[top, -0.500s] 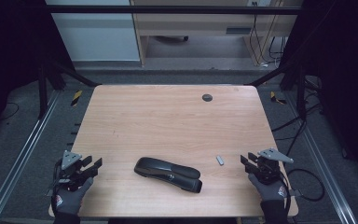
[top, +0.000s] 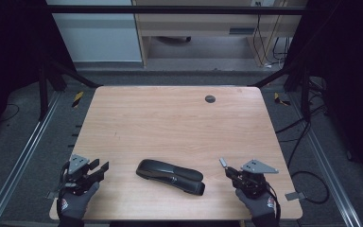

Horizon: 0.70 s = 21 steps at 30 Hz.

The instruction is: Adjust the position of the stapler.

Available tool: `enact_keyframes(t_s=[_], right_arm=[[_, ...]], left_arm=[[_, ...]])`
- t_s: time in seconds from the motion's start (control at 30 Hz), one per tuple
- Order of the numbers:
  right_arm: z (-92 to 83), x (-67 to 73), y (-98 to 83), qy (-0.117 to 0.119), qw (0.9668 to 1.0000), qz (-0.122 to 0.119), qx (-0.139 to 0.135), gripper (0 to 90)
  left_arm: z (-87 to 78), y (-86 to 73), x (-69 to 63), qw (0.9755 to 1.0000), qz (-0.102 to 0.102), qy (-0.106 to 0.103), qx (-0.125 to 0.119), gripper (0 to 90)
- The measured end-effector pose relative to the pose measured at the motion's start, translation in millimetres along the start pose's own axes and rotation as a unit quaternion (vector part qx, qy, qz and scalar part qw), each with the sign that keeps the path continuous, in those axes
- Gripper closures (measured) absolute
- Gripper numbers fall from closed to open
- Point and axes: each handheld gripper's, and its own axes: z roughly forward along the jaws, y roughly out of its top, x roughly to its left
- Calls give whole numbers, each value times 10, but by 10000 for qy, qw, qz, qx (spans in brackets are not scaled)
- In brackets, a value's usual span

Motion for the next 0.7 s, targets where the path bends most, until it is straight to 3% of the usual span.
enact_keyframes(t_s=[0.17,0.7], right_arm=[[13,133,-24,322,9994,-62,68,900],[198,463,-92,913,9946,-263,416,900]], left_arm=[[-4,4,-11,10000,12,22,-19,557],[46,-4,-68,9999,69,-97,70,477]])
